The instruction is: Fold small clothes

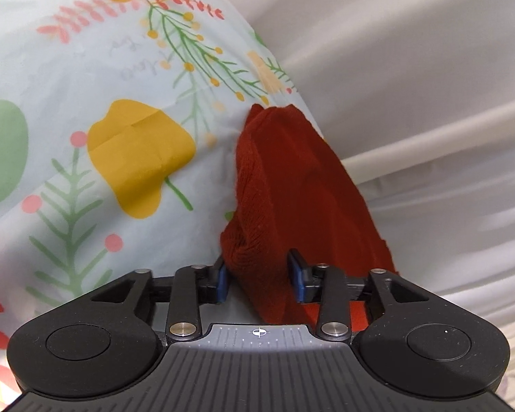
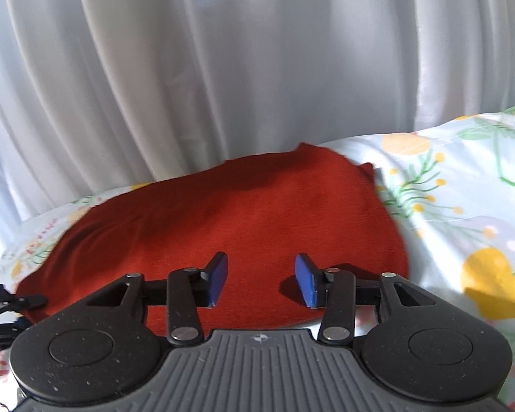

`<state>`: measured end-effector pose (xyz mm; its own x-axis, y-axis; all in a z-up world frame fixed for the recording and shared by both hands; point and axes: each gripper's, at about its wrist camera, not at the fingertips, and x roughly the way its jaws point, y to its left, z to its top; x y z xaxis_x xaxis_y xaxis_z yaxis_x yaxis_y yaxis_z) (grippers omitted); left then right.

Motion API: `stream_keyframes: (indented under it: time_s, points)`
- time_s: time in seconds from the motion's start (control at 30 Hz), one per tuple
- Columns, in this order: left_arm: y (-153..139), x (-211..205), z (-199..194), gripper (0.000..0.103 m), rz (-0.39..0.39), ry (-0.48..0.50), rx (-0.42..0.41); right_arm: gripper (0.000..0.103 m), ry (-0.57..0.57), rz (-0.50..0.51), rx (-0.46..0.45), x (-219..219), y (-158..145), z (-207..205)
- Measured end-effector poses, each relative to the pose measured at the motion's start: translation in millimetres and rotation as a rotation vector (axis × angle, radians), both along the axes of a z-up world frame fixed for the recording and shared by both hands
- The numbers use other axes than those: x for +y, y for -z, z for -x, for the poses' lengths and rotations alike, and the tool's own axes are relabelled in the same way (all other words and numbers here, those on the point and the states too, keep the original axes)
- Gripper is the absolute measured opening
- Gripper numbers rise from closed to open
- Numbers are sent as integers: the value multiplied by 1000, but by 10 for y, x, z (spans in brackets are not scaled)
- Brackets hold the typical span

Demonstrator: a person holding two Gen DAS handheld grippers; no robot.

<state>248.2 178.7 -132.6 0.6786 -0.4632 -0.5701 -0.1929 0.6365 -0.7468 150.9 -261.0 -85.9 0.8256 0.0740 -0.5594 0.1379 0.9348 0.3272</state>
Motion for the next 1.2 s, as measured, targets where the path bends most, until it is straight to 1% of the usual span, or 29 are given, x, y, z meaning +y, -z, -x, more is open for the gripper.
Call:
stream_keyframes:
  time_s: [0.03, 0.2, 0.27, 0.3, 0.33, 0.37, 0.4, 0.43, 0.5, 0.63, 0.7, 0.77, 0.8, 0.87, 0.93, 0.97, 1.0, 1.07, 1.13, 1.2]
  points:
    - [12, 12, -26, 53, 28, -1, -7, 44, -26, -14, -2, 64, 1, -25]
    - [83, 89, -211, 52, 134, -59, 8, 44, -153, -64, 2, 496, 11, -224]
    - [104, 113, -291, 46, 152, -75, 17, 43, -225, -64, -2, 738, -5, -311]
    - [116, 121, -329, 40, 155, -80, 24, 41, -251, -60, -4, 854, -10, -352]
    - [140, 134, -367, 34, 165, -83, 32, 36, -279, -52, -3, 970, -8, -402]
    - [163, 142, -401, 30, 178, -85, 41, 33, -306, -45, -2, 1086, 0, -445]
    - [185, 148, -433, 25, 186, -85, 52, 27, -327, -37, 3, 1177, 17, -495]
    - [199, 149, -457, 23, 186, -82, 57, 22, -344, -26, 11, 1257, 41, -550]
    - [203, 150, -478, 20, 181, -68, 55, 16, -354, -19, 22, 1389, 87, -639]
    - [139, 166, -443, 19, 168, -22, -7, 16, -347, 3, 44, 1545, 199, -713]
    - [144, 162, -454, 19, 154, -15, -8, 16, -353, 12, 26, 1580, 244, -686]
    - [172, 156, -469, 23, 155, -13, -13, 16, -367, 26, 25, 1620, 229, -691]
    - [190, 152, -482, 28, 161, -17, -8, 16, -378, 25, 17, 1640, 205, -687]
    - [216, 164, -493, 27, 184, -33, -5, 16, -383, 23, 0, 1693, 176, -680]
    - [219, 177, -510, 27, 195, -32, -5, 16, -379, 47, 29, 1757, 230, -723]
    - [213, 176, -515, 26, 189, -32, -8, 16, -389, 52, 33, 1771, 261, -727]
    - [207, 176, -515, 21, 182, -33, -4, 16, -399, 70, 22, 1794, 276, -716]
    - [205, 184, -517, 20, 178, -34, 10, 16, -417, 127, 24, 1855, 245, -697]
    - [180, 192, -518, 17, 172, -34, 18, 15, -408, 112, 19, 1826, 201, -660]
    - [110, 182, -521, 16, 140, -28, 21, 15, -377, 82, 16, 1753, 188, -631]
